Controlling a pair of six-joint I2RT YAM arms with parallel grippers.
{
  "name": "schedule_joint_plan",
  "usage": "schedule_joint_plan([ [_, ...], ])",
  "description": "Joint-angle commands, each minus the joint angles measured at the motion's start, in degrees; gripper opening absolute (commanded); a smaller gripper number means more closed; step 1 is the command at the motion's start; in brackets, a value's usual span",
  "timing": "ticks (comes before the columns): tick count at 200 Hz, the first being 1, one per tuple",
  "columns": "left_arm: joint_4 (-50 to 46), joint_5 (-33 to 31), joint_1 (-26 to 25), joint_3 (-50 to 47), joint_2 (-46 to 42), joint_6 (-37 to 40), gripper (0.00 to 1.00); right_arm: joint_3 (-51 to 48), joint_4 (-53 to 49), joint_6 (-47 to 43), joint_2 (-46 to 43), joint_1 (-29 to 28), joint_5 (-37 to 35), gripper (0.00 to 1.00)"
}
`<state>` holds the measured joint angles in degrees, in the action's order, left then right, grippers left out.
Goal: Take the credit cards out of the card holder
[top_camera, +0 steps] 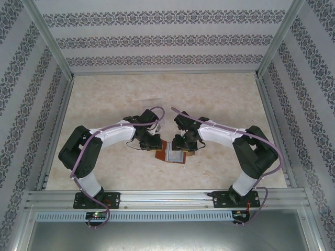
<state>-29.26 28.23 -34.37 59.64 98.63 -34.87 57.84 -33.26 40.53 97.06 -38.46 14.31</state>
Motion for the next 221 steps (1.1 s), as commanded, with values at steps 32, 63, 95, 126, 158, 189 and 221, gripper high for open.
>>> schedule_joint_plan([
  [32, -4.75, -4.59, 0.54, -0.13, 1.26, 2.21, 0.18, 1.28, -2.35, -0.45, 4.01, -1.43, -4.38, 0.46],
  [63, -8.03, -7.74, 0.6, 0.17, 1.84, 3.68, 0.27, 0.78, -1.08, -0.06, 4.84, -1.8, -4.11, 0.46],
  [95, -10.74, -7.95, 0.48, 1.54, 3.44, 5.7, 0.34, 1.03, -1.39, -0.19, 4.94, -2.24, -3.94, 0.46],
  [126, -14.12, -9.76, 0.38, 3.38, 6.49, 7.47, 0.37, 0.7, -1.45, -0.54, 5.06, -2.3, -4.02, 0.45],
  [158, -18.15, -15.0, -0.01, 4.84, 8.74, 8.83, 0.37, 1.1, -1.03, -0.8, 5.59, -2.3, -3.7, 0.45],
  [189, -20.51, -18.32, -0.68, 5.03, 9.52, 9.24, 0.37, 1.61, -0.5, -1.3, 6.21, -2.28, -2.98, 0.45],
  [221, -20.71, -19.69, -0.7, 4.56, 7.84, 8.83, 0.37, 3.29, -0.37, -2.01, 7.08, -2.32, -2.39, 0.45],
])
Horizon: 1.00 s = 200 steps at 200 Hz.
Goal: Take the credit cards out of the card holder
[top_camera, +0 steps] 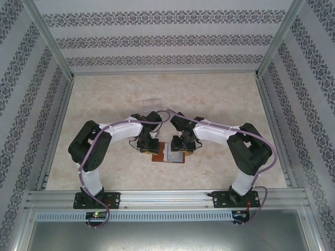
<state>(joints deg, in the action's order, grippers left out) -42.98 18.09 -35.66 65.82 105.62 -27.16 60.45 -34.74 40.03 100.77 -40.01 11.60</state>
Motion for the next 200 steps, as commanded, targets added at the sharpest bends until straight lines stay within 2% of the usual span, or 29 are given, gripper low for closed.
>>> schedule_joint_plan([
  [1, -6.92, -9.6, 0.59, -1.69, 0.74, 1.13, 0.37, 0.79, 1.14, -1.52, 3.37, -0.77, 0.34, 0.45],
  [83, -5.46, -6.81, 2.7, -0.88, -9.05, -1.48, 0.38, 1.23, 0.09, -2.13, -1.0, -0.85, 0.23, 0.45],
  [146, -3.51, 1.71, 2.72, 4.84, -10.67, -4.23, 0.37, -0.94, 1.37, -1.95, -3.39, -0.43, -0.18, 0.45],
  [185, 3.5, 9.75, 2.39, 3.2, -10.29, -8.22, 0.31, -1.61, 2.3, -1.97, -3.41, -0.11, 0.41, 0.45],
  [200, 5.09, 10.81, 1.94, 3.06, -10.0, -9.48, 0.29, -1.88, 2.69, -1.89, -3.23, 0.2, 1.07, 0.45],
])
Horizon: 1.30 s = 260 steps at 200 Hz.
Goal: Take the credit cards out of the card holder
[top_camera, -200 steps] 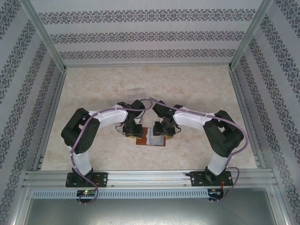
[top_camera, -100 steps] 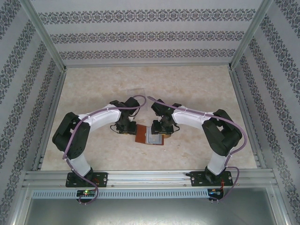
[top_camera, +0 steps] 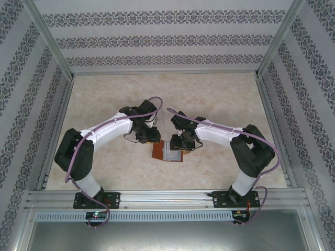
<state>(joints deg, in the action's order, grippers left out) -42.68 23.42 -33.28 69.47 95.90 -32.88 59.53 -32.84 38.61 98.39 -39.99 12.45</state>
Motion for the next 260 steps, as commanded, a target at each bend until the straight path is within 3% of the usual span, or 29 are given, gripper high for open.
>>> schedule_joint_plan([
  [1, 4.79, 5.48, -0.5, -0.49, -0.27, -3.8, 0.29, -1.02, 0.86, -0.47, -0.84, 0.18, 0.26, 0.45],
  [80, 10.19, 8.65, -3.32, 0.09, 5.14, -6.38, 0.27, -4.33, 5.29, 1.55, -0.55, 1.41, 2.82, 0.43],
  [179, 13.85, 5.6, -3.37, -4.88, 9.69, -4.22, 0.27, -5.87, 6.82, 1.91, -0.22, 2.13, 3.56, 0.42],
  [260, 15.61, 7.16, -3.38, -5.39, 13.4, -3.57, 0.28, -6.3, 6.91, 2.17, -0.13, 2.11, 3.72, 0.42],
])
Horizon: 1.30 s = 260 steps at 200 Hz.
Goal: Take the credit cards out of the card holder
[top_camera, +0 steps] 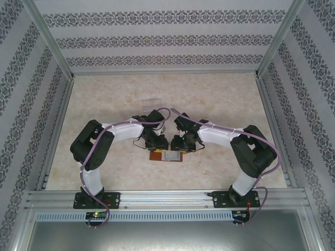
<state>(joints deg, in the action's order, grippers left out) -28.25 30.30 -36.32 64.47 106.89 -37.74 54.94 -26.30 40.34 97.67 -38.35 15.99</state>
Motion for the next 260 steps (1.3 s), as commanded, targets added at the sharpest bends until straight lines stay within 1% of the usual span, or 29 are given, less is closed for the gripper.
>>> schedule_joint_plan([
  [1, 1.18, 0.23, -0.34, -0.39, 2.38, 1.32, 0.28, -1.69, 0.33, 0.44, 0.55, 0.47, 0.14, 0.42],
  [22, 0.12, -0.62, -0.34, -0.3, 2.34, 1.57, 0.28, -1.85, -0.21, 0.55, 0.03, 0.55, -0.54, 0.44],
  [40, -1.97, -2.55, -0.34, 0.09, 2.27, 2.48, 0.27, -1.94, -1.26, 0.75, -0.8, 0.64, -2.1, 0.46],
  [75, -3.89, -4.11, -0.36, -0.16, 2.18, 3.29, 0.24, -3.03, -1.38, 0.99, -2.21, 1.15, -2.58, 0.46],
  [115, -4.31, -4.47, -0.34, -0.17, 1.16, 3.24, 0.23, -4.31, -1.38, 1.32, -2.85, 1.48, -3.04, 0.44],
  [161, -5.02, -5.07, -0.33, 0.5, -0.62, 3.11, 0.21, -4.4, -1.11, 1.2, -2.86, 1.63, -2.92, 0.39],
  [191, -4.07, -4.26, -0.3, 0.25, -1.64, 2.3, 0.18, -4.49, -1.03, 1.19, -2.35, 1.63, -2.83, 0.35],
  [209, -2.29, -3.46, -0.23, -0.28, -2.24, 1.36, 0.18, -4.77, -0.85, 1.15, -2.41, 1.62, -2.85, 0.33],
  [230, 0.06, -2.68, -0.07, -0.92, -2.68, 0.14, 0.2, -4.84, -0.78, 1.06, -2.31, 1.61, -2.72, 0.32],
  [260, 6.17, 1.98, 0.96, -3.45, -3.04, -2.63, 0.22, -4.75, -0.68, 1.13, -2.29, 1.66, -2.54, 0.31],
])
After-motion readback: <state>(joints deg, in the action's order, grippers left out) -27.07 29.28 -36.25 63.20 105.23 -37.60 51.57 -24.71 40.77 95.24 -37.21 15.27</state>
